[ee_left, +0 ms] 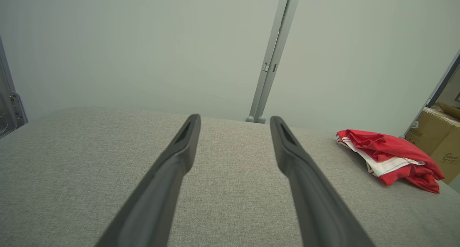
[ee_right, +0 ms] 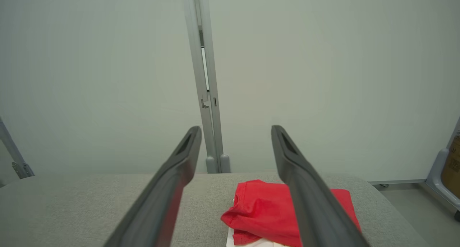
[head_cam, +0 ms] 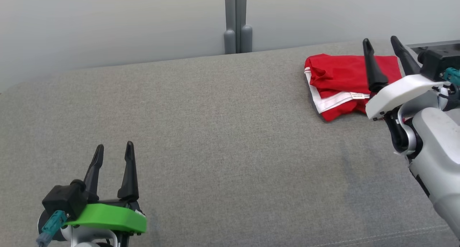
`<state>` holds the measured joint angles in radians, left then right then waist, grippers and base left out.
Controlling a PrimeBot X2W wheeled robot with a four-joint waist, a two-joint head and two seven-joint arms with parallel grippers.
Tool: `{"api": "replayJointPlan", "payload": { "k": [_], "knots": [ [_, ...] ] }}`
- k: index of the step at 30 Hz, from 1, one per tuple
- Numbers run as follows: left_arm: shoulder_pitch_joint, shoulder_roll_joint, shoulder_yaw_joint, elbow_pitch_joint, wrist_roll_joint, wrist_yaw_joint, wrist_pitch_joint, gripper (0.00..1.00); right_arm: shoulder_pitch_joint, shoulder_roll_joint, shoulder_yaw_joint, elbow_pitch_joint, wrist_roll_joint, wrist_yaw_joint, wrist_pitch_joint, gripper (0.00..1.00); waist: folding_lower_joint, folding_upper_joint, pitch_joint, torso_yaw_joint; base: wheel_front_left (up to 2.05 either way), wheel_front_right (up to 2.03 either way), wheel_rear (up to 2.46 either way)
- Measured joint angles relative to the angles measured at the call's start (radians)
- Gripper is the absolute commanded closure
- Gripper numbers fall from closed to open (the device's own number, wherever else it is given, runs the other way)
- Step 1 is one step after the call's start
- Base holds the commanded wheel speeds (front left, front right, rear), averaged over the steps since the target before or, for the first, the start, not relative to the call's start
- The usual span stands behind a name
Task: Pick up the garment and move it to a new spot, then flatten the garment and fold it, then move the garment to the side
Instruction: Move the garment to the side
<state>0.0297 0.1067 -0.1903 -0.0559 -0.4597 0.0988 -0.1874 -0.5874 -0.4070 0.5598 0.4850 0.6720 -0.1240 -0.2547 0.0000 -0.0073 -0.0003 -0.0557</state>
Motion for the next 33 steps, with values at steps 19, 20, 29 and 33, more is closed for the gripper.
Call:
{"api": "replayJointPlan", "payload": {
  "k": [19,20,29,33],
  "knots": [
    [0.106,-0.021,0.031,-0.006,0.043,0.017,-0.025,0.00,0.371,0.171,-0.140,-0.190,-0.160,-0.002,0.000,0.00,0.0000,0.0000,-0.043,-0.003,0.00,0.00,0.00],
    [0.111,-0.021,0.031,-0.006,0.043,0.017,-0.025,0.00,0.386,0.175,-0.147,-0.192,-0.174,-0.002,0.000,0.00,0.0000,0.0000,-0.044,-0.002,0.00,0.00,0.00],
    [0.133,-0.024,0.040,0.008,0.052,0.017,-0.029,0.00,0.499,0.226,-0.196,-0.243,-0.262,-0.002,0.000,0.00,0.0000,0.0000,-0.054,0.006,0.00,0.00,0.00],
    [0.146,-0.025,0.040,0.019,0.052,0.019,-0.024,0.00,0.529,0.246,-0.206,-0.271,-0.299,-0.002,0.000,0.00,0.0000,0.0000,-0.058,0.008,0.00,0.00,0.00]
  ]
}}
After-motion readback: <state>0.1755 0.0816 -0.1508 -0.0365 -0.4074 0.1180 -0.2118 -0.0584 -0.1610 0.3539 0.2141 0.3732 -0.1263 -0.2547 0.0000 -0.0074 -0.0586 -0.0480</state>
